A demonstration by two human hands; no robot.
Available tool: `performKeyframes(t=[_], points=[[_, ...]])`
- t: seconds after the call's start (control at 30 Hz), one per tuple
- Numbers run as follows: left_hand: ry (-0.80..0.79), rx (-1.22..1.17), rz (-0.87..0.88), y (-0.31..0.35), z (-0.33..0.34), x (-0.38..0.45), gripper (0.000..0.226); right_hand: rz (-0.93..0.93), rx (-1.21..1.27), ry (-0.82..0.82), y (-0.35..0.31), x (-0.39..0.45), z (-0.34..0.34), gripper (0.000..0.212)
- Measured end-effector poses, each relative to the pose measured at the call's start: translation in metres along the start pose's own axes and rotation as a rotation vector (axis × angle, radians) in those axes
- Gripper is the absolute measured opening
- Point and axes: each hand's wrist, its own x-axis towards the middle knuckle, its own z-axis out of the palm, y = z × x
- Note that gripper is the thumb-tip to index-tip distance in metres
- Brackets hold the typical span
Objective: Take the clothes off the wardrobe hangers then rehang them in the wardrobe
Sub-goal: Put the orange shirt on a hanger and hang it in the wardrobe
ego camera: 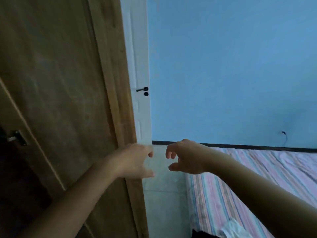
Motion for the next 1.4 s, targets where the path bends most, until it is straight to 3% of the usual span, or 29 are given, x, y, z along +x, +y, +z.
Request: performKeyframes(t=[0.17,0.43,0.7,1.1,1.4], points=[[-0.015,0.090,0.213,0.042,0.013,0.058,0.069,0.240,0.000,0.042,0.043,-0.039,0.004,0.040],[-0.042,0.132,0.571,0.102,0.032,0.115,0.064,0.625,0.084,0.197,0.073,-0.100,0.026,0.024],[-0.140,0.067,0.878,0.164,0.061,0.126,0.056,0.999,0.125,0.256,0.065,-0.173,0.059,0.033],[-0.318,0.030,1.048,0.316,0.161,0.125,0.041,1.397,0.200,0.199,0.081,-0.338,0.127,0.028],[-0.446,0.057,0.983,0.436,0.281,0.143,0.024,1.556,0.229,0.177,0.153,-0.426,0.209,0.030]])
